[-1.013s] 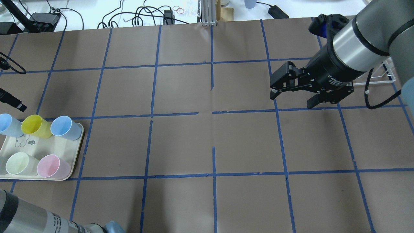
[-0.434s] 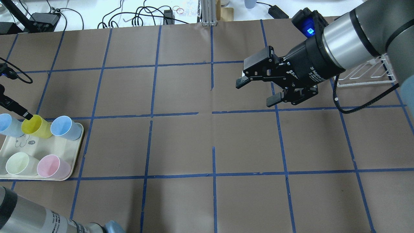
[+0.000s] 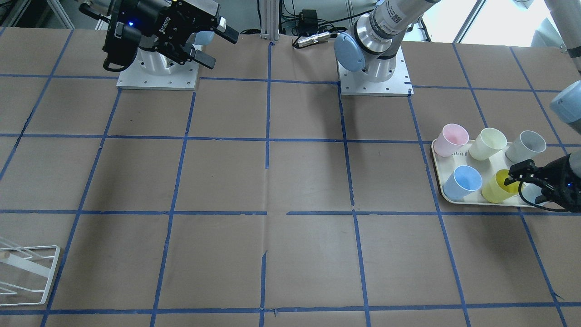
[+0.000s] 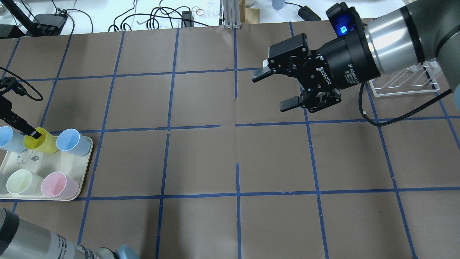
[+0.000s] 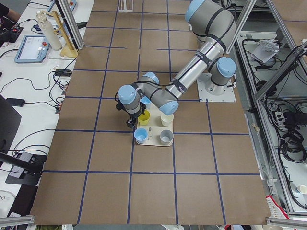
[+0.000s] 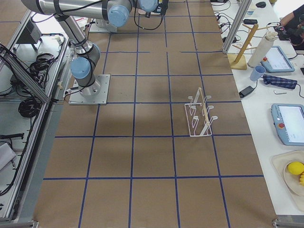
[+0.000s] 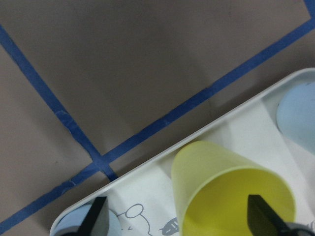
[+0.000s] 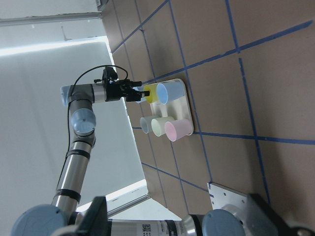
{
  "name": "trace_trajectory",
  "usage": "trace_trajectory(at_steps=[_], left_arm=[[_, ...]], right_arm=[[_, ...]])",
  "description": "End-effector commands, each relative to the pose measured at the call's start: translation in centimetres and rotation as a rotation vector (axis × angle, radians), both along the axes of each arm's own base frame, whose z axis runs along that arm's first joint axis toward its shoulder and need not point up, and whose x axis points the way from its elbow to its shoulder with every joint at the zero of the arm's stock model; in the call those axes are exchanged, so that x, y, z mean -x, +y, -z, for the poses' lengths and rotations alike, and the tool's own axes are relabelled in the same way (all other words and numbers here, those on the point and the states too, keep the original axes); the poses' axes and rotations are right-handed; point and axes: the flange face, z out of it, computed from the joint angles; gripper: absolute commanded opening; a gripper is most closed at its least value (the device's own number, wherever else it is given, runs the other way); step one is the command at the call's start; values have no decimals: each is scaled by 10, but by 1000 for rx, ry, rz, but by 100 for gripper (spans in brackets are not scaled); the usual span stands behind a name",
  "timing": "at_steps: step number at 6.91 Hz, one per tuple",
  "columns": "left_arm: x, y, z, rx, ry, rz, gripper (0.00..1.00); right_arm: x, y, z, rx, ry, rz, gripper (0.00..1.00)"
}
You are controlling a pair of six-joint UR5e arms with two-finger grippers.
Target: Transfer IKEA cup to right arm and place on rack
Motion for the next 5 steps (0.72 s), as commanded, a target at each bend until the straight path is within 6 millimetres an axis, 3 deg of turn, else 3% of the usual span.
trace_trajectory(at_steps=[1, 3, 5], left_arm=[[0, 2, 0, -4, -5, -36, 93], [0, 3, 0, -17, -8, -104, 82], [0, 4, 3, -25, -4, -106, 78]], right_arm=[[-4, 1, 11, 100, -140, -20, 100], [-6, 2, 19, 193, -210, -25, 100], [-6, 2, 21, 157, -284, 20, 100]])
